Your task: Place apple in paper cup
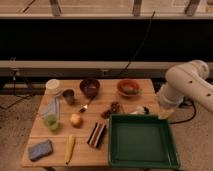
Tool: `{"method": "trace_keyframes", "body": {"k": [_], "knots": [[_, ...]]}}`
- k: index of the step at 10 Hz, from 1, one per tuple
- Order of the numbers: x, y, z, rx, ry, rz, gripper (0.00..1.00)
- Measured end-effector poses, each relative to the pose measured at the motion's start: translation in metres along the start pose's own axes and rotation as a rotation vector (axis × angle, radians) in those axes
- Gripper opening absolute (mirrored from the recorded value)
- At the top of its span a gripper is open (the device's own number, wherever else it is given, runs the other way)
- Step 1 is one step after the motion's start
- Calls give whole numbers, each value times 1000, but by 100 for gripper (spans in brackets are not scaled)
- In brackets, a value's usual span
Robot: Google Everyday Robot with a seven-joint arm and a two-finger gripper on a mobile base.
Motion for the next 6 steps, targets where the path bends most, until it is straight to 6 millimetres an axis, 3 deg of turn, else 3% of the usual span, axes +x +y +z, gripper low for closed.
{"method": "trace_keyframes", "body": {"k": [6], "knots": [[-149,-21,0,9,-126,-212,65]]}}
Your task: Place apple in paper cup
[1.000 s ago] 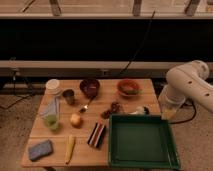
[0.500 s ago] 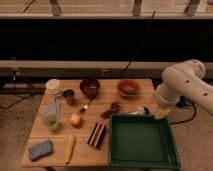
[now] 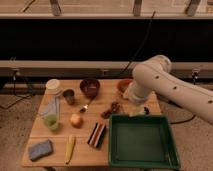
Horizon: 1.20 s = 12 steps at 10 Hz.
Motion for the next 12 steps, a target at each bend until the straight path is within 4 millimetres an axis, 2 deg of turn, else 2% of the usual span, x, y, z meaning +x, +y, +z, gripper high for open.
{"method": "trace_keyframes", "body": {"k": [1,3,6,8,12], "knots": [[-29,-4,4,1,-21,-44,65],[-70,-11,12,-6,-41,-100,65],[-139,-27,50,-40,-47,-216,65],[-157,-28,66,-74,-54,-276,65],[-157,-28,67,-77,-55,-275,65]]}}
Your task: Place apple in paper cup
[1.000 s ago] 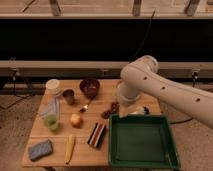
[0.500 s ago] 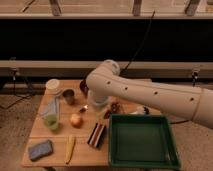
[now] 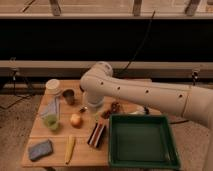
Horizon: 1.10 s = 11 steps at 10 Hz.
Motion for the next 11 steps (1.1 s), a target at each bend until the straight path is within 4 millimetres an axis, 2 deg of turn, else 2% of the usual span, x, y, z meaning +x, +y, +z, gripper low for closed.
{"method": "trace_keyframes", "body": {"k": [2,6,7,10,11], "knots": [[3,-3,8,6,-19,-3,65],[8,-56,55,24,-39,-54,65],[8,-63,65,17,-42,-62,65],[-6,-75,85,-19,-59,-105,65],[-16,-79,91,-31,-66,-127,65]]}}
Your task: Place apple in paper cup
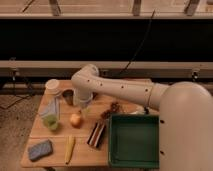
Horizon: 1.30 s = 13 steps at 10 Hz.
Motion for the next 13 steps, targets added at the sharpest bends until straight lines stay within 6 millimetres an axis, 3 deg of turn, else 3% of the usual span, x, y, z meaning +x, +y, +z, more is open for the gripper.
{"method": "trace_keyframes", "body": {"k": [2,5,13], "knots": [[-15,-10,13,-31,-6,-48,65],[-21,-15,37,-89,-6,-91,65],[-25,-5,60,-177,-15,-136,65]]}}
